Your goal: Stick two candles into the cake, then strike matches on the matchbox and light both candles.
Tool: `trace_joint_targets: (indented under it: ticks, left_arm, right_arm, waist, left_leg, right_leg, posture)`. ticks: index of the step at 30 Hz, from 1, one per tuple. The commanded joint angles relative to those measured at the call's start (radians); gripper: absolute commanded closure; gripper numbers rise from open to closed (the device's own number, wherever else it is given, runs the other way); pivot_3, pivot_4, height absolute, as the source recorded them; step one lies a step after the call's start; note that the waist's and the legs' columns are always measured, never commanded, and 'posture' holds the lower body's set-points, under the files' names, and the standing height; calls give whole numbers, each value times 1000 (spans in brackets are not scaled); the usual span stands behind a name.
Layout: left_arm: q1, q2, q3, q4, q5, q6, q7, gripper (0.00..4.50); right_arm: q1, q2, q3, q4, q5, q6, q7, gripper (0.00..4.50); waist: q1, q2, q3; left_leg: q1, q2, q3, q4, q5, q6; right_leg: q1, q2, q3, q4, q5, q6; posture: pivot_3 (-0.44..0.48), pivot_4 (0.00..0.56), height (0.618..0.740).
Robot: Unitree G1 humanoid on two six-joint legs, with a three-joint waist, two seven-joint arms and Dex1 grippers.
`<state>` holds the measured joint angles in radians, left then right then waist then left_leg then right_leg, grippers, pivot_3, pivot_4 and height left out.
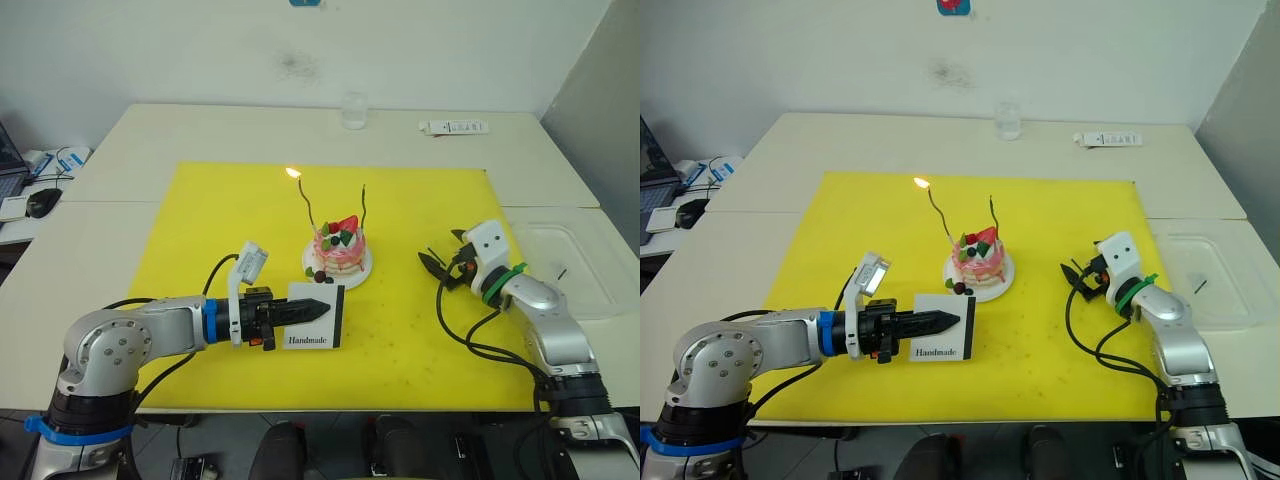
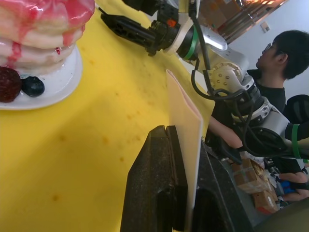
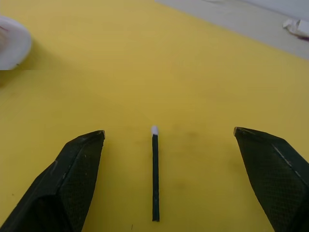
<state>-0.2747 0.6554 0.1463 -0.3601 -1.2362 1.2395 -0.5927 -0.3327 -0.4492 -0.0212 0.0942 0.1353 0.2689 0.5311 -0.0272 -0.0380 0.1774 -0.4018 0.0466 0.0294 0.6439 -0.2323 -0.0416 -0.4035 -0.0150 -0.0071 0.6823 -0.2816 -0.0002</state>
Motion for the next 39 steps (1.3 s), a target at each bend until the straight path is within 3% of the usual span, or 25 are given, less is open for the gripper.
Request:
trace_joint_targets:
  ticks: [1, 5, 8, 18, 26, 39]
  left_arm:
    - [6, 14, 29, -39, -32, -4, 12, 4500]
    - [9, 20, 28, -41, -43, -10, 21, 4500]
    - [5, 21, 25, -40, -42, -13, 23, 4500]
    - [9, 25, 20, -42, -35, -17, 24, 4500]
    - [14, 24, 20, -46, -33, -21, 30, 4500]
    - [2, 23, 8, -34, -29, -17, 25, 4500]
  right_arm:
    - [-21, 2, -19, 4, 0, -3, -16, 11]
    - [-33, 9, -14, 5, -4, 48, -40, 11]
    - [-29, 4, -4, -7, -19, 104, -56, 898]
    - [-14, 10, 6, -88, -36, 209, -113, 4475]
    - [-8, 26, 0, -158, -24, 240, -120, 4475]
    - [81, -58, 16, -506, 83, 423, 2, 4475]
  waist:
    - [0, 0, 0]
    - [0, 0, 0]
    - [0, 0, 0]
    - [8, 0, 0]
    - [9, 0, 0]
    - [7, 0, 0]
  left_leg:
    - [0, 0, 0, 0, 0, 0]
    - [0, 0, 0, 0, 0, 0]
    - [0, 0, 0, 0, 0, 0]
    - [0, -2, 1, 1, 0, 0]
    - [0, -1, 0, 1, 0, 0]
    - [0, 0, 0, 1, 0, 0]
  right_leg:
    - [0, 0, 0, 0, 0, 0]
    - [0, 0, 0, 1, 0, 0]
    - [0, 0, 0, 1, 0, 0]
    - [1, -2, 0, 0, 2, 4]
    - [1, -2, 0, 0, 2, 4]
    - [0, -2, 0, -1, 0, 7]
  posture:
    - [0, 150, 740]
    - [0, 150, 740]
    - [0, 150, 740]
    - [0, 150, 740]
    - [0, 150, 740]
    - [0, 150, 740]
